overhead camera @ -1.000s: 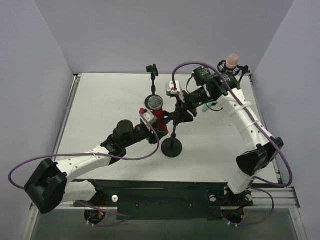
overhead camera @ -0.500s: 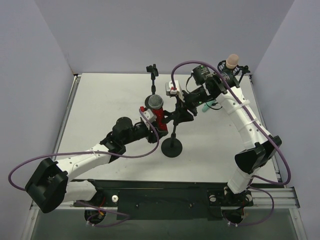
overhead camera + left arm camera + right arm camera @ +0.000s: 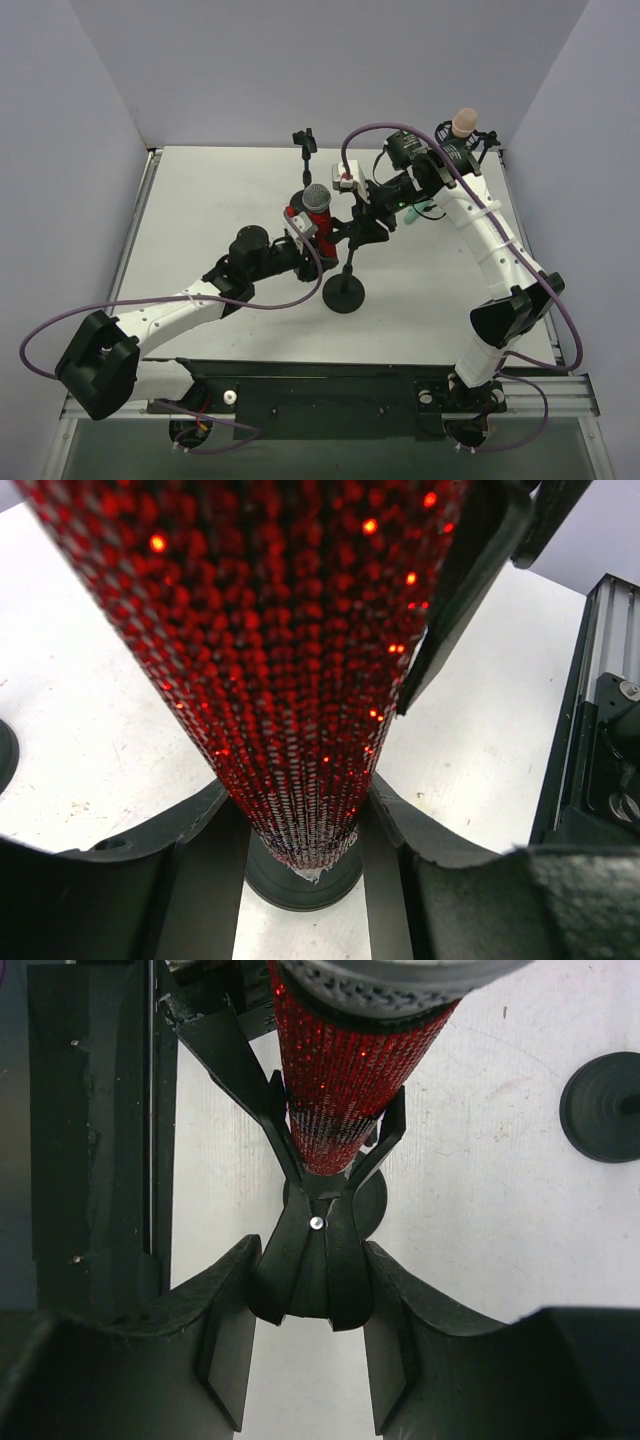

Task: Attach the microphones to the stand

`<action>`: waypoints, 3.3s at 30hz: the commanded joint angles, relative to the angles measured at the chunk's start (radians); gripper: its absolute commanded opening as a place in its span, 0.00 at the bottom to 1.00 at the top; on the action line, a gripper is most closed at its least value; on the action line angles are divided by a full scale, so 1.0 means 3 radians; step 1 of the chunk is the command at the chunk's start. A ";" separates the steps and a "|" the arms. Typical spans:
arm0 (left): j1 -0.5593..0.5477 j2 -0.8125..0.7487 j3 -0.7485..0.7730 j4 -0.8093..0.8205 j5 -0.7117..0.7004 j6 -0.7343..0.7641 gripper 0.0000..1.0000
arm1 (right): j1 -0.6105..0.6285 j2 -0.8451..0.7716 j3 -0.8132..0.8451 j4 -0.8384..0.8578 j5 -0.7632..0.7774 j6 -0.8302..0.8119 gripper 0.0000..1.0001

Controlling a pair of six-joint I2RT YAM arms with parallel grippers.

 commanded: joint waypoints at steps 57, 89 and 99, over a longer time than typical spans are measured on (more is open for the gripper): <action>-0.1206 -0.0339 0.0450 0.0101 -0.0285 0.0482 0.00 | -0.0053 -0.0140 -0.1326 0.1438 -0.0066 0.1461 0.00; -0.0848 -0.1075 -0.0163 -0.0048 -0.0955 -0.0029 0.70 | -0.0140 -0.0370 -0.1479 0.1208 -0.0552 0.1016 0.73; -0.0792 -0.1264 -0.0245 -0.0094 -0.0944 -0.0121 0.70 | -0.0365 -0.0519 -0.1622 0.1147 -0.0690 0.0725 0.89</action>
